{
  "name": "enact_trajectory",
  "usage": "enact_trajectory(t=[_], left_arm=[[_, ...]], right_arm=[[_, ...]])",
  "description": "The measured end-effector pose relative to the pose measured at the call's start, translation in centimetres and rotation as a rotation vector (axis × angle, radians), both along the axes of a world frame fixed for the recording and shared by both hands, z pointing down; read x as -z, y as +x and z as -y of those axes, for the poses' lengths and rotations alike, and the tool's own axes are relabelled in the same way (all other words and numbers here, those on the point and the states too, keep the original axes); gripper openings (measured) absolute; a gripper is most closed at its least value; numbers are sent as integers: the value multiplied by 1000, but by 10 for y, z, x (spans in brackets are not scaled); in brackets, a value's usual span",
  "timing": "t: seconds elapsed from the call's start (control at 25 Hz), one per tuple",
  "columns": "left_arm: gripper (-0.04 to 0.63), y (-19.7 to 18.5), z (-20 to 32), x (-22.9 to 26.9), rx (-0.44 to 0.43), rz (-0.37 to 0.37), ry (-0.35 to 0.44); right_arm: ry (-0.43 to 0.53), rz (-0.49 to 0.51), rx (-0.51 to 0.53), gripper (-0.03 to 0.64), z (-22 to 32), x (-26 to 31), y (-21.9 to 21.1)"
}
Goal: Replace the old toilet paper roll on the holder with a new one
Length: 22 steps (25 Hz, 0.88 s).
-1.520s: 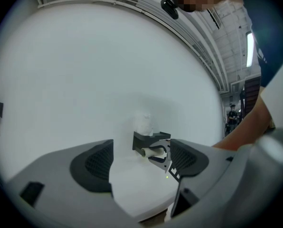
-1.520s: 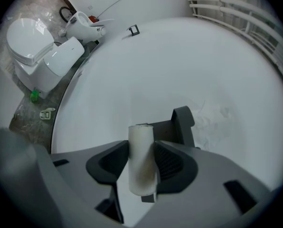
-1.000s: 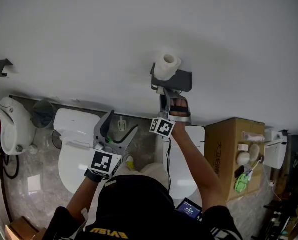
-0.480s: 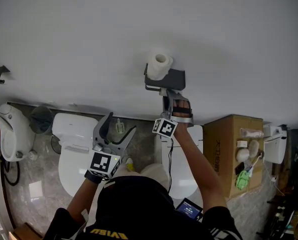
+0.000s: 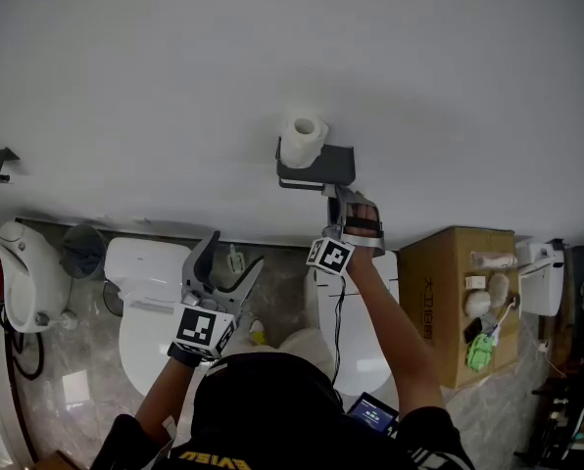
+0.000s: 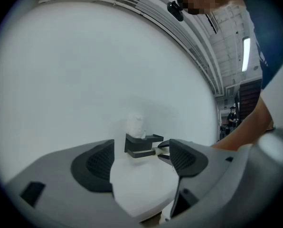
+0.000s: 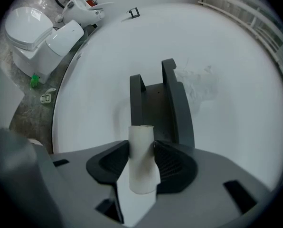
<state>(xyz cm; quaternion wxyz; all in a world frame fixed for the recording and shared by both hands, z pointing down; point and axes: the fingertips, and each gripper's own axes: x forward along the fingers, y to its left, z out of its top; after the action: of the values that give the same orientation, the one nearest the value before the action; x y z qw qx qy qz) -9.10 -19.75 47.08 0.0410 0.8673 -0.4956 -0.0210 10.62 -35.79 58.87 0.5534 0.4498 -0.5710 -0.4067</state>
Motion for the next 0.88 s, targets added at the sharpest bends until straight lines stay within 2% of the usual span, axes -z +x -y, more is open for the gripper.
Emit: enact_trajectory(t=[0.28,0.56,0.72,0.88], left_arm=[[370,-4,2,-4,-2,14,-12],[370,-15,10,5,17,25,10],[370,-17,9,6,21,29,12],[370,-20,10,1,33,26,-2]], right_arm=[[14,0,-52,172,-2,4,20],[12,47,-119,172,-3,1,43],[27,108,-159,172,-11,8,55],[60,229,-193,172,-24,24,63]])
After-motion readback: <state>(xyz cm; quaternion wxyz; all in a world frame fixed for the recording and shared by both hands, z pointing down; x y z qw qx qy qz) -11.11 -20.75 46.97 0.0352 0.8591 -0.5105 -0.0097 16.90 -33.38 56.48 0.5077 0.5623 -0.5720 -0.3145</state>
